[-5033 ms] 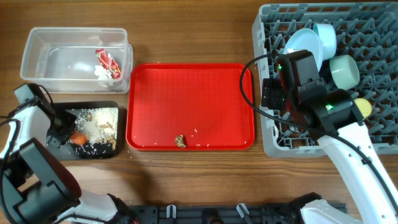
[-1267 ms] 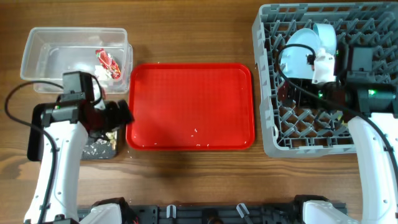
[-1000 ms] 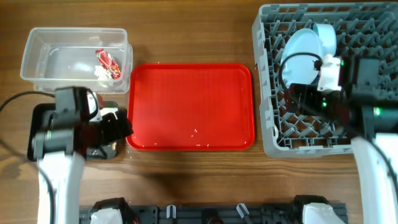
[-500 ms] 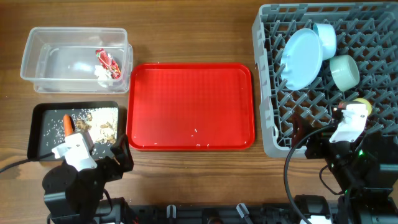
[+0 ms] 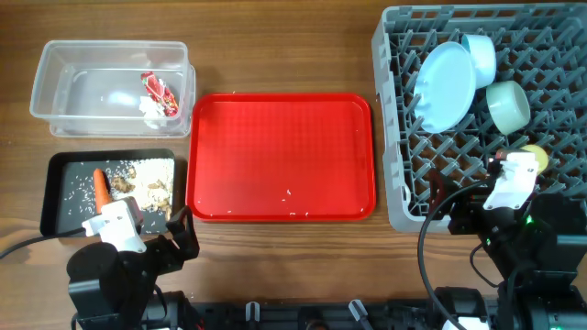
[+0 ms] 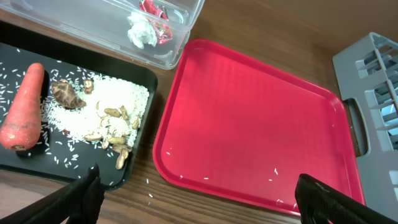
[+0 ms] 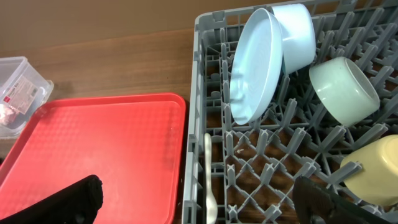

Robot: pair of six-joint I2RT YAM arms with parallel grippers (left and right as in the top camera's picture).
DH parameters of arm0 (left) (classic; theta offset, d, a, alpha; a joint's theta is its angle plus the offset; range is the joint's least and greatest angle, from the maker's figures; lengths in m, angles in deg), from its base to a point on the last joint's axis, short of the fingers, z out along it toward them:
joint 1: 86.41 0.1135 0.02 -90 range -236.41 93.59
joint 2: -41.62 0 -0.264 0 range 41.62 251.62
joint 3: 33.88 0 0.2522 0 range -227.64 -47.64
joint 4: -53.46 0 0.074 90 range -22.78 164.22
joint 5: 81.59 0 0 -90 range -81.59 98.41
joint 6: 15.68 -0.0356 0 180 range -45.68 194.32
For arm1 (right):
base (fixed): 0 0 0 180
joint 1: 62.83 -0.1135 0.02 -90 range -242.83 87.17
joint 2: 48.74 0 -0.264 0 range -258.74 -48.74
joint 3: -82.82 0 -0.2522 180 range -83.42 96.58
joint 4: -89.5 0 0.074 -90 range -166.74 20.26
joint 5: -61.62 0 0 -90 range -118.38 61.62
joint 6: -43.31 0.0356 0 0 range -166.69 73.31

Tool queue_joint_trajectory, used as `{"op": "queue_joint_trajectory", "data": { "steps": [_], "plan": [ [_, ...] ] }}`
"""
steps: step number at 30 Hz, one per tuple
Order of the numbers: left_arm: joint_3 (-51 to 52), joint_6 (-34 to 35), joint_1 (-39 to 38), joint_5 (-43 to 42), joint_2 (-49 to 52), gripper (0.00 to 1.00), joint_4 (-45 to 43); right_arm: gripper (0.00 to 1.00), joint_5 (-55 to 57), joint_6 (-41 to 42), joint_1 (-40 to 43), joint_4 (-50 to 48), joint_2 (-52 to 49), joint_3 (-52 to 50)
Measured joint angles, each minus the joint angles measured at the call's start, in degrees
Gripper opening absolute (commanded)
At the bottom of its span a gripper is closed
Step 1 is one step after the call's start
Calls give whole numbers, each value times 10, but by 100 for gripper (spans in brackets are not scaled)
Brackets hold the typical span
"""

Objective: Sort waste into correct bins and load items into the dishwasher rack

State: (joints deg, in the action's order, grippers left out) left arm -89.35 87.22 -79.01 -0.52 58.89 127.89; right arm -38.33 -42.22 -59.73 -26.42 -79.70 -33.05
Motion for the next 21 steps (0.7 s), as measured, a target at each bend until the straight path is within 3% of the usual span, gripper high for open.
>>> {"op": "queue_joint_trajectory", "data": {
  "steps": [7,14,21],
  "plan": [
    [0,0,0,0,0,100,0,100,0,0,0,0,45,-3],
    [0,0,0,0,0,100,2,100,3,0,0,-17,189,-31],
    [1,0,0,0,0,100,2,100,7,0,0,-205,294,-220]
  ]
}}
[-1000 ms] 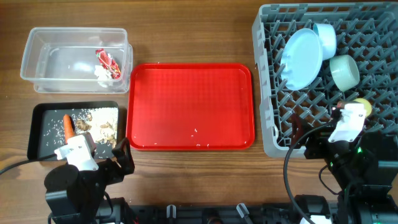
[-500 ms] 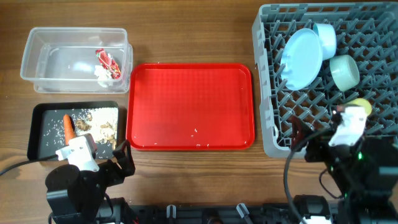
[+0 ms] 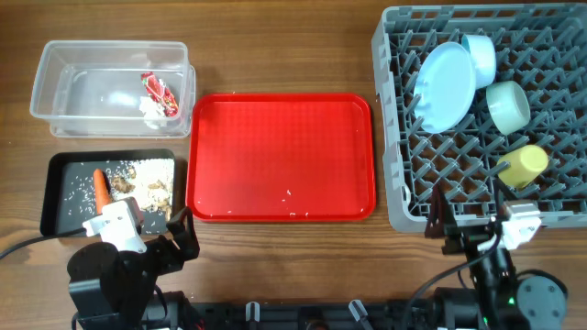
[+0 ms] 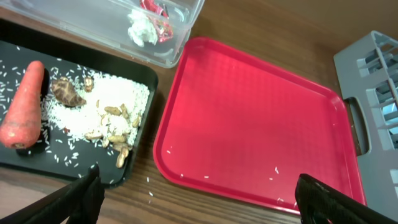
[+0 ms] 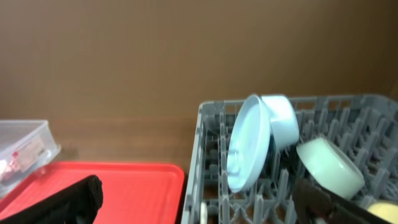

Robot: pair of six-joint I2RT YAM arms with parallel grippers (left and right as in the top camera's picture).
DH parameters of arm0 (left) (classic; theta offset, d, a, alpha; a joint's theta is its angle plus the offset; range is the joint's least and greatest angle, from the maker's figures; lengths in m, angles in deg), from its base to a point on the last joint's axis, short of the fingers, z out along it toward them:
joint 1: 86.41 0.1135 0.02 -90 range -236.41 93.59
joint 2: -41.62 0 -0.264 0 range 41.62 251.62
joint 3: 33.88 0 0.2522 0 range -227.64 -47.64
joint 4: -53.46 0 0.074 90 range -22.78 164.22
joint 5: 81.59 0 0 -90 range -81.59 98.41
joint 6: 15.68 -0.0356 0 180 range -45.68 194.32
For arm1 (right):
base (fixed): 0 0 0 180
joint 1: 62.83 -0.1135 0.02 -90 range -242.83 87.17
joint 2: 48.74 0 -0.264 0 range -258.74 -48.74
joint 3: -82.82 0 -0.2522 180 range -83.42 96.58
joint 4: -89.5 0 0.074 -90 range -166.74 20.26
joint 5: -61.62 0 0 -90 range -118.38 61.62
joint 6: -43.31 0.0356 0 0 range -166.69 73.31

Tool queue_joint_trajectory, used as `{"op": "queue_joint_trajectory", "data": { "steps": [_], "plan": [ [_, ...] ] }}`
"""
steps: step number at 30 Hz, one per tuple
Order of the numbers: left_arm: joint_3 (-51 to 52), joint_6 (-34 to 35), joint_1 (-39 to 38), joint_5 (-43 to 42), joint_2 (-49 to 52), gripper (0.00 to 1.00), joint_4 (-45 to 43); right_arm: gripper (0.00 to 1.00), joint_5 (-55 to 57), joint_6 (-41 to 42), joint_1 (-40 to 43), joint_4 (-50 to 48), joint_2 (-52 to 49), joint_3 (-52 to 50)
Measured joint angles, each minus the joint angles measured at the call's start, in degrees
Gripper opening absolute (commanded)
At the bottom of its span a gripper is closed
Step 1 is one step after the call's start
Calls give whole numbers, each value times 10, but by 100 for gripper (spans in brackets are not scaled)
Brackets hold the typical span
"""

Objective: Sort waste into correct bins and load items into the dishwasher rack

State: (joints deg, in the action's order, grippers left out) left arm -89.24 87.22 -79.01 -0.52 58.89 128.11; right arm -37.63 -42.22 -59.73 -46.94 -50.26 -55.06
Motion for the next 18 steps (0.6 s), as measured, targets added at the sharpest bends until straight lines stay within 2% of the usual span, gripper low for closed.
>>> {"op": "queue_joint_trajectory", "data": {
  "steps": [5,8,11,15,18],
  "plan": [
    [0,0,0,0,0,100,0,100,-1,0,-3,-240,4,-133],
    [0,0,0,0,0,100,0,100,3,0,-3,-348,5,-201],
    [0,0,0,0,0,100,0,100,16,0,-3,-413,6,-259],
    [0,0,0,0,0,100,0,100,29,0,-3,-299,7,-280],
    [0,0,0,0,0,100,0,100,31,0,-3,-299,7,-280]
  ]
}}
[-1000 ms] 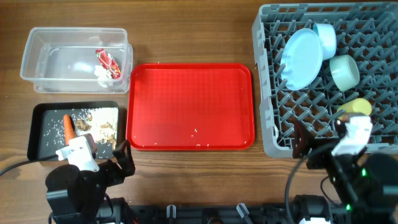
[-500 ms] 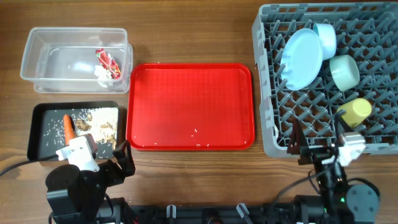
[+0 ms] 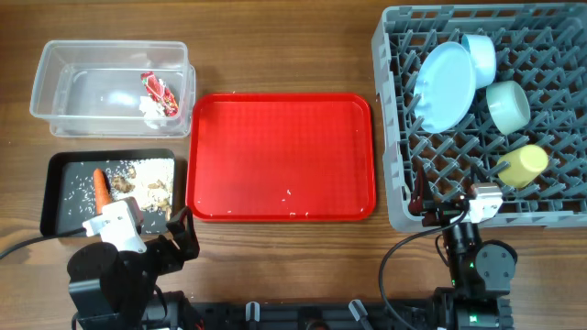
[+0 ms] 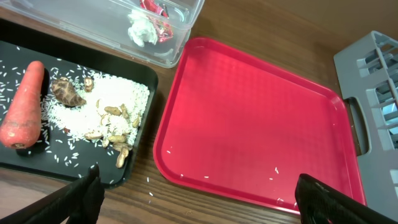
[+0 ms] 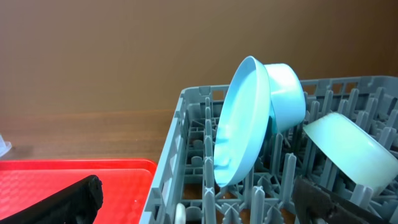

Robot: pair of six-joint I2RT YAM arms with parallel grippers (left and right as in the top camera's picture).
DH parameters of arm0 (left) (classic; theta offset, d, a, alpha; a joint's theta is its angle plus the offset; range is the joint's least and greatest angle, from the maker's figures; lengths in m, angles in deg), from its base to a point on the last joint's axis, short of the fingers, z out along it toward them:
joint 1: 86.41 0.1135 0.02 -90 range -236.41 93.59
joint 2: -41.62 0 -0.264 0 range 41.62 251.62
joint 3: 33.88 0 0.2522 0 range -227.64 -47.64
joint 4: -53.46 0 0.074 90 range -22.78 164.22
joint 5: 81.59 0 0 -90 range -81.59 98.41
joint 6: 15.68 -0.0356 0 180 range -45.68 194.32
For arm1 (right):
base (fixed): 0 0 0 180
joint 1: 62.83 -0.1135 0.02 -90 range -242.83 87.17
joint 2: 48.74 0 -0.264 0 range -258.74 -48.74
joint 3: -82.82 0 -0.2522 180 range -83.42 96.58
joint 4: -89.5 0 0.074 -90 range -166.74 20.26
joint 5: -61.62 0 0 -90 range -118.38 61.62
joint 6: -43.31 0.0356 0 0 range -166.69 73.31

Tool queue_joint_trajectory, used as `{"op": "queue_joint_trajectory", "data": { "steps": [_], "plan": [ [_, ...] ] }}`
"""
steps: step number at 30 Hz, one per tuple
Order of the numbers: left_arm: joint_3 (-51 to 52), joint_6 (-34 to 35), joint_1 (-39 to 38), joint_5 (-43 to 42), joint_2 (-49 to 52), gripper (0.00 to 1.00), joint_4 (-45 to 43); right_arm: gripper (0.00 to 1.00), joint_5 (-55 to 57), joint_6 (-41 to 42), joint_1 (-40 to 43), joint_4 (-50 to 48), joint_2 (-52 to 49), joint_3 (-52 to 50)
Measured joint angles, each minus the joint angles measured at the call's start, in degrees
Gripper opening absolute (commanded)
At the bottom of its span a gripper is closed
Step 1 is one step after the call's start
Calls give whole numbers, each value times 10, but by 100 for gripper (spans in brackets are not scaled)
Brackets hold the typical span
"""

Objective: Sort waste into correct bins and load items into the dishwasher rack

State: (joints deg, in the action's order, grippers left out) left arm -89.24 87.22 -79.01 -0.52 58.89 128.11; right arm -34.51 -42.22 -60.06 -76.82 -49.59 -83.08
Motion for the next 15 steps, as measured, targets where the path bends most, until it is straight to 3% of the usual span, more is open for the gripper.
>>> {"op": "queue_joint_trajectory", "data": {
  "steps": [15],
  "plan": [
    [0,0,0,0,0,100,0,100,0,0,0,0,0,0]
  ]
}}
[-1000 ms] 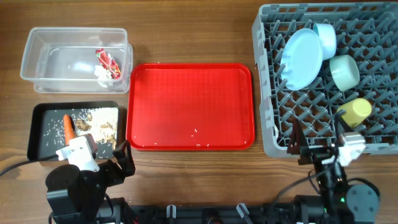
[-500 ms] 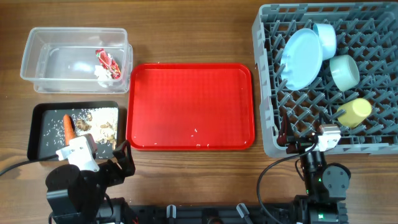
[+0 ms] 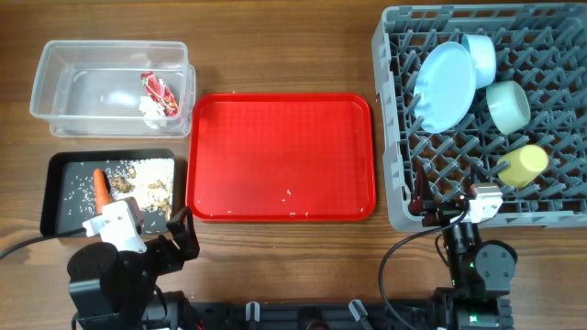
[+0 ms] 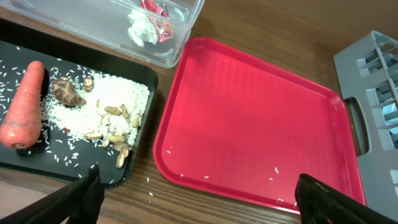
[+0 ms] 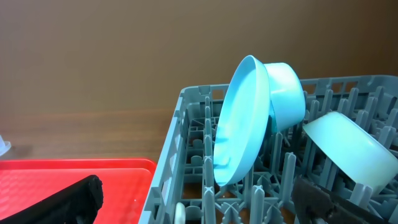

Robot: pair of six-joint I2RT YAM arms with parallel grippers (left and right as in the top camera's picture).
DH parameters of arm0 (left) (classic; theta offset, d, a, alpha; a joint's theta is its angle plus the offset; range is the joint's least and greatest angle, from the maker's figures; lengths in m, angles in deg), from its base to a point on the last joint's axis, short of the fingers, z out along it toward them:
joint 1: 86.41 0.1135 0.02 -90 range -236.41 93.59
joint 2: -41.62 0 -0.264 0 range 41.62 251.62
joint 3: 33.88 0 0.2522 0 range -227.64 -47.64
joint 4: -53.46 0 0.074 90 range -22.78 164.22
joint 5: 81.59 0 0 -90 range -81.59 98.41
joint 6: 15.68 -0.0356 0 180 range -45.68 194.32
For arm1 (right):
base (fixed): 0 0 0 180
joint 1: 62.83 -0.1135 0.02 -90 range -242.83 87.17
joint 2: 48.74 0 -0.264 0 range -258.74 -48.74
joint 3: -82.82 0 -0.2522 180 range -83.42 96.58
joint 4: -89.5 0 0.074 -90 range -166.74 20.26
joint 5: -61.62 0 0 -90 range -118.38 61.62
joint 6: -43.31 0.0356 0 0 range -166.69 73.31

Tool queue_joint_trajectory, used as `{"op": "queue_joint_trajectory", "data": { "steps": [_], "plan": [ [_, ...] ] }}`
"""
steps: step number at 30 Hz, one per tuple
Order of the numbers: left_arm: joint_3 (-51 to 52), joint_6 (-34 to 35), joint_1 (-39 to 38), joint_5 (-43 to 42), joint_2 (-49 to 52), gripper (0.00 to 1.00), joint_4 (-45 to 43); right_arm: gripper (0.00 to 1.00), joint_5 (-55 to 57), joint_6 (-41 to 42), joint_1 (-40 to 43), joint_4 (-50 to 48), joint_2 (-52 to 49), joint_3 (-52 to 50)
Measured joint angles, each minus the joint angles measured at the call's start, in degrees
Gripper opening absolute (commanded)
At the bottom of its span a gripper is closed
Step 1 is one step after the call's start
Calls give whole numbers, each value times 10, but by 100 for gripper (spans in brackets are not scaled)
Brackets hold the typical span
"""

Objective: Sort waste into correct bins and load items into the dishwasher rack

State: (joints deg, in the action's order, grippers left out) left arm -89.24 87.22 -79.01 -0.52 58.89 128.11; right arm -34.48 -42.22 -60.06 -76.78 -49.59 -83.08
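The red tray [image 3: 281, 156] holds only a few rice grains. Inside the grey dishwasher rack [image 3: 393, 183] stand a blue plate [image 3: 446, 87], a blue bowl [image 3: 480, 53], a pale green bowl [image 3: 508, 105] and a yellow cup [image 3: 523, 165]. Red wrapper and white tissue [image 3: 158, 96] lie in the clear bin [image 3: 55, 64]. A carrot [image 3: 101, 187], rice and peanuts fill the black tray [image 3: 55, 215]. My left gripper [image 4: 199, 208] is open over the table edge before the trays. My right gripper [image 5: 199, 208] is open at the rack's front edge.
A white utensil [image 5: 178, 214] stands in the rack's front left slot. Both arm bases sit at the table's near edge, left one [image 3: 115, 275] below the black tray, right one [image 3: 477, 266] below the rack. Bare wood lies behind the tray.
My right gripper was first open over the rack's front right, beside the yellow cup. Then it had drawn back to the table's near edge, its camera tipped up. After that it sat at the rack's front edge, where it stays. The left arm kept still throughout.
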Motion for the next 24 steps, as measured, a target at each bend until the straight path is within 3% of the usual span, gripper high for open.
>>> {"op": "queue_joint_trajectory", "data": {
  "steps": [14,18,24],
  "plan": [
    [0,0,0,0,-1,100,0,100,0,0,0,0,0,0],
    [5,0,-31,21,-31,100,-13,100,0,0,0,0,0,0],
    [126,0,-73,61,-133,100,-163,100,2,0,0,0,0,0]
  ]
}}
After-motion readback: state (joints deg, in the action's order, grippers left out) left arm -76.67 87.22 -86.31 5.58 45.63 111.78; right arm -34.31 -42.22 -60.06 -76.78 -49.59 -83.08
